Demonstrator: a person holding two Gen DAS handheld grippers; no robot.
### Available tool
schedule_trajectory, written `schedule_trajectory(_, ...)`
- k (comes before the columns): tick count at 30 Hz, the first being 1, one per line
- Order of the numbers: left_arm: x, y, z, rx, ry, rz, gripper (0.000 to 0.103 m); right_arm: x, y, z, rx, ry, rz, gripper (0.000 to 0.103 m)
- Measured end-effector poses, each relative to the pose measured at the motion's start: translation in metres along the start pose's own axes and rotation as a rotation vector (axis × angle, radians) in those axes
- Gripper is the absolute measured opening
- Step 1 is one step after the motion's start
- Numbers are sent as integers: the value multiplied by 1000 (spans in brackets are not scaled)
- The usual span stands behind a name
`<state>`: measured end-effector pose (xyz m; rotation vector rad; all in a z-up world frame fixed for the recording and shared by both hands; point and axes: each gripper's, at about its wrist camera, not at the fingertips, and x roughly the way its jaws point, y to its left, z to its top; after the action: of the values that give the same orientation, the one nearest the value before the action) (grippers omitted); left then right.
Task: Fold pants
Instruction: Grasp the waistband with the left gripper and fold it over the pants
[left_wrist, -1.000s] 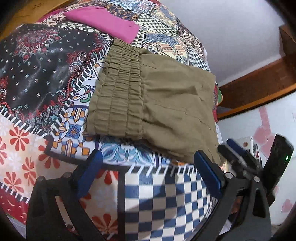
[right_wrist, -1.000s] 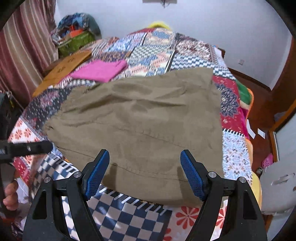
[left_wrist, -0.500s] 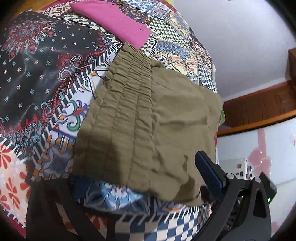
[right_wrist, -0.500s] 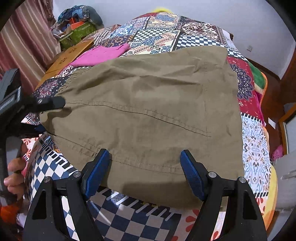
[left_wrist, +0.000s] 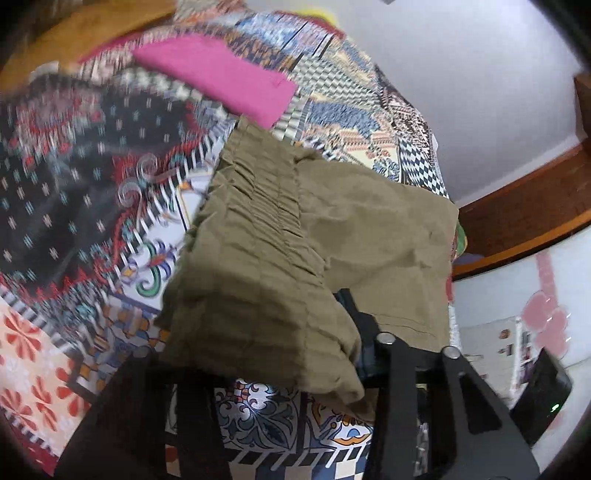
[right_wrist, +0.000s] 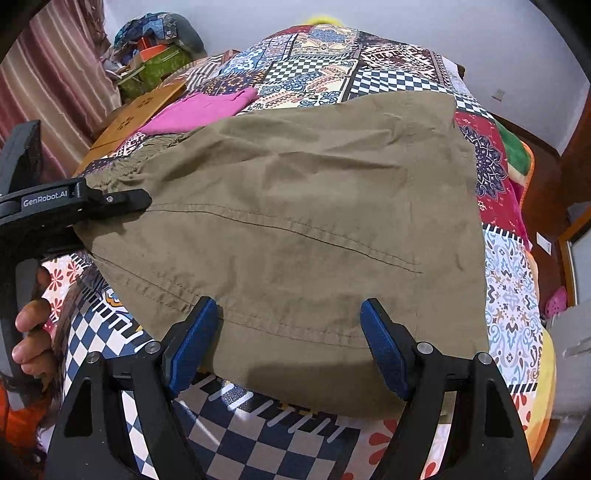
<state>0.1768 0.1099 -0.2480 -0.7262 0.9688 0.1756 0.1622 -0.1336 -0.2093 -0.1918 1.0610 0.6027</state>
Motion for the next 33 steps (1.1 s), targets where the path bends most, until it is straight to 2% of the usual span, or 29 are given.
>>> schedule_trajectory(4,-17,-15,-3,97,-80,47,36,-5,-1,4,-6,7,-11,76)
schedule_trajectory(9,-45,-11,-4,146,-162,91,34,-21,8,18,-30,-26,-16,76)
schedule_trajectory(14,-68,6,-11,168,-207,137,34,-33,41,52,-74,-104,-19,76)
schedule_trajectory(18,-80,21,-15,172,-230,168,34,-17,72,83,-121,-111,9,76)
schedule_trajectory(22,-85,41,-16,132,-231,167,34,23,100,112,-152,-38,45,74)
schedule_trajectory(25,-85,55,-15,100,-222,162,34,57,117,119,-179,43,54,71)
schedule_trajectory(29,-81,62,-14,85,-215,169,33,97,138,111,-252,153,37,71)
schedule_trajectory(33,-79,61,-16,102,-220,192,32,104,148,102,-330,166,0,72)
